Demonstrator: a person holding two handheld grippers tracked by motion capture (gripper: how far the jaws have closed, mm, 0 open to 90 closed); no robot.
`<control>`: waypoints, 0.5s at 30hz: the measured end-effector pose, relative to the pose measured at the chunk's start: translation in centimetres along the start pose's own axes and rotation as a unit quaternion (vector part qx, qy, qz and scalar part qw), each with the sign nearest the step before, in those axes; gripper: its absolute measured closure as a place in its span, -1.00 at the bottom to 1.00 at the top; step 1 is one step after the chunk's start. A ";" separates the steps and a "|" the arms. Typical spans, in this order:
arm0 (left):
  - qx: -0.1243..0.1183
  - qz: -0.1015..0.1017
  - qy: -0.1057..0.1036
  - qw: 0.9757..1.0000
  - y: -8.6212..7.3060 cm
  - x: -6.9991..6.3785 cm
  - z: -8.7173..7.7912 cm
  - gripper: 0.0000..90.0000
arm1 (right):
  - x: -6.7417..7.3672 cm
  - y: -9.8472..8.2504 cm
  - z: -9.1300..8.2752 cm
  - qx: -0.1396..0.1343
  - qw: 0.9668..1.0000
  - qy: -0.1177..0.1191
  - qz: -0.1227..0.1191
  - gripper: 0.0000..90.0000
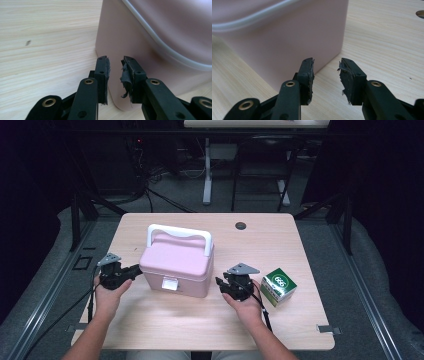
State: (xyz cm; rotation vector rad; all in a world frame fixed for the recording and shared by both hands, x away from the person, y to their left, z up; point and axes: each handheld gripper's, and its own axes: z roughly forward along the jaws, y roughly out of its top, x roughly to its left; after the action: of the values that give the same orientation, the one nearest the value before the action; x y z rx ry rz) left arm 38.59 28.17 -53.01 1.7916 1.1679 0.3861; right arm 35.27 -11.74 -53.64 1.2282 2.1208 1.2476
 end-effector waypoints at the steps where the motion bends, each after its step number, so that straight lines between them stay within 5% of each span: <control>1: 0.000 0.000 0.000 1.000 0.0 0.0 0.0 0.63 | 0.0 0.0 0.0 0.000 1.000 0.000 0.000 0.39; 6: -0.011 -0.006 -0.004 1.000 0.1 -1.9 1.2 0.60 | -0.7 0.3 0.0 -0.015 1.000 -0.016 0.019 0.39; 15: -0.014 -0.006 -0.013 1.000 -0.1 -3.3 2.0 0.69 | -1.7 0.5 -0.2 -0.025 0.998 -0.042 0.028 0.57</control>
State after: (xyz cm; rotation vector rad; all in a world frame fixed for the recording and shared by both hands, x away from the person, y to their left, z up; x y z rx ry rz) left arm 38.19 24.31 -53.44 1.7606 1.1496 0.3694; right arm 36.28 -13.17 -53.26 1.3049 1.9959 1.2420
